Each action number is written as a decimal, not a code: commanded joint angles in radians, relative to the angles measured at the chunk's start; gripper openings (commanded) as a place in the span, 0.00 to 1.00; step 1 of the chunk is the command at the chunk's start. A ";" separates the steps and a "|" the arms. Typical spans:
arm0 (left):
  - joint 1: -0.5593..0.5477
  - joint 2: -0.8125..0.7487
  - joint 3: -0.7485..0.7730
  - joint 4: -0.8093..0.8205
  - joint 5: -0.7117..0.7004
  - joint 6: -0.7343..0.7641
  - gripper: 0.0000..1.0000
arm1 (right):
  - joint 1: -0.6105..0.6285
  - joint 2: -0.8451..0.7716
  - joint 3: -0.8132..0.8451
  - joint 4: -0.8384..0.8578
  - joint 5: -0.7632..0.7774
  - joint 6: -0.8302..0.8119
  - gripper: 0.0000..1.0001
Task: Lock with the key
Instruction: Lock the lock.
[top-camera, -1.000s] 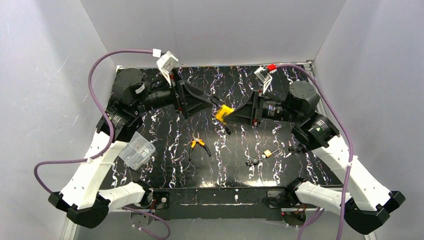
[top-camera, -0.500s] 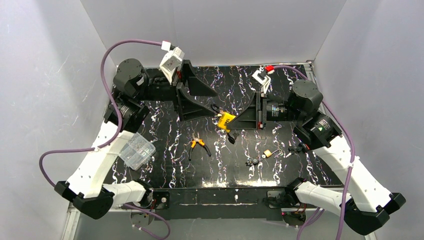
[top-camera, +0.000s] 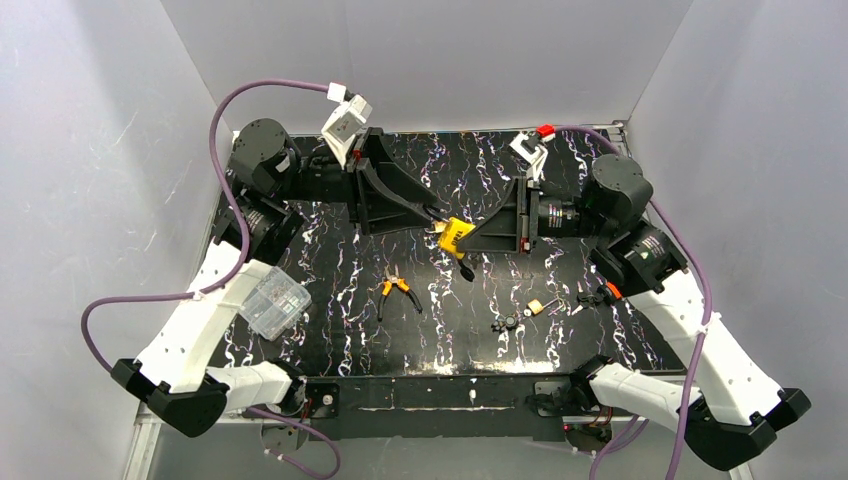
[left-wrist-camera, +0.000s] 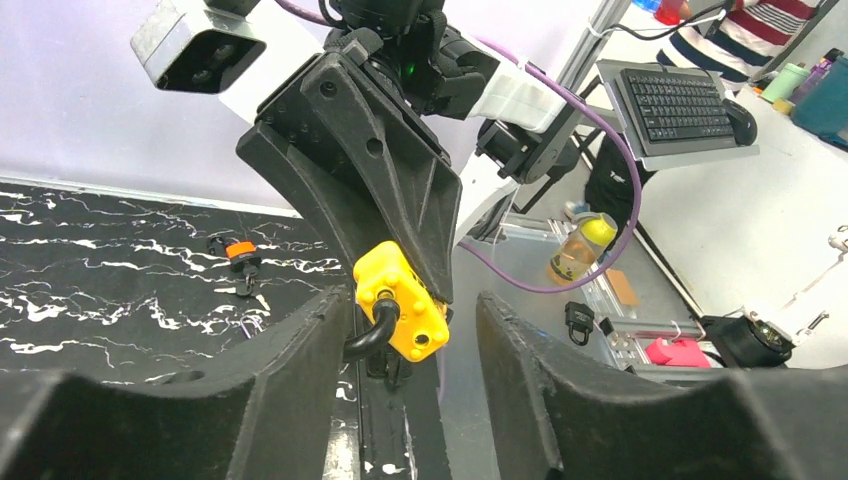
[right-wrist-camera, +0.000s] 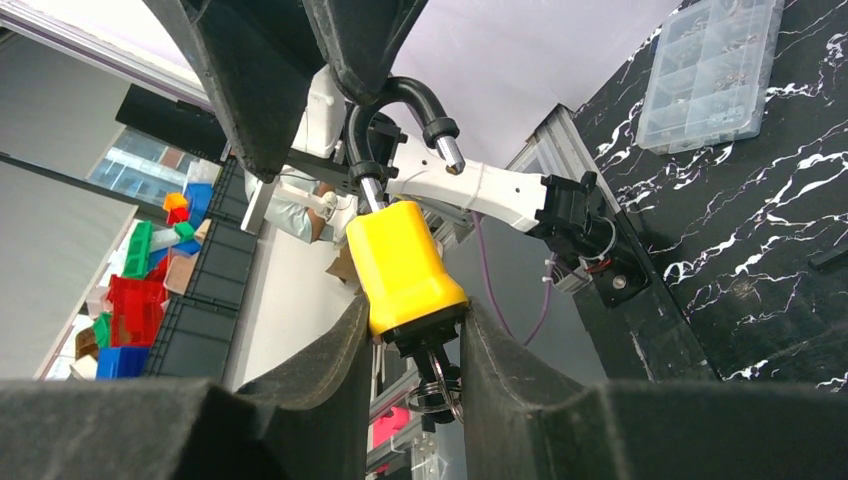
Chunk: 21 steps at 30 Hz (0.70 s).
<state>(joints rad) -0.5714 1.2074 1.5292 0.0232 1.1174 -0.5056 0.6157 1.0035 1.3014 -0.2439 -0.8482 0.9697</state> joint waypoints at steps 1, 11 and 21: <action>-0.017 -0.030 -0.007 -0.016 0.021 0.002 0.44 | -0.041 -0.008 0.071 0.072 -0.014 0.009 0.01; -0.032 -0.020 0.032 -0.201 -0.086 0.099 0.50 | -0.054 0.000 0.082 0.071 -0.028 0.009 0.01; -0.033 -0.010 0.051 -0.247 -0.094 0.126 0.53 | -0.056 0.000 0.090 0.057 -0.026 -0.007 0.01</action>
<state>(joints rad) -0.5945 1.2044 1.5530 -0.1577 1.0185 -0.4107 0.5689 1.0184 1.3108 -0.2892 -0.8851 0.9656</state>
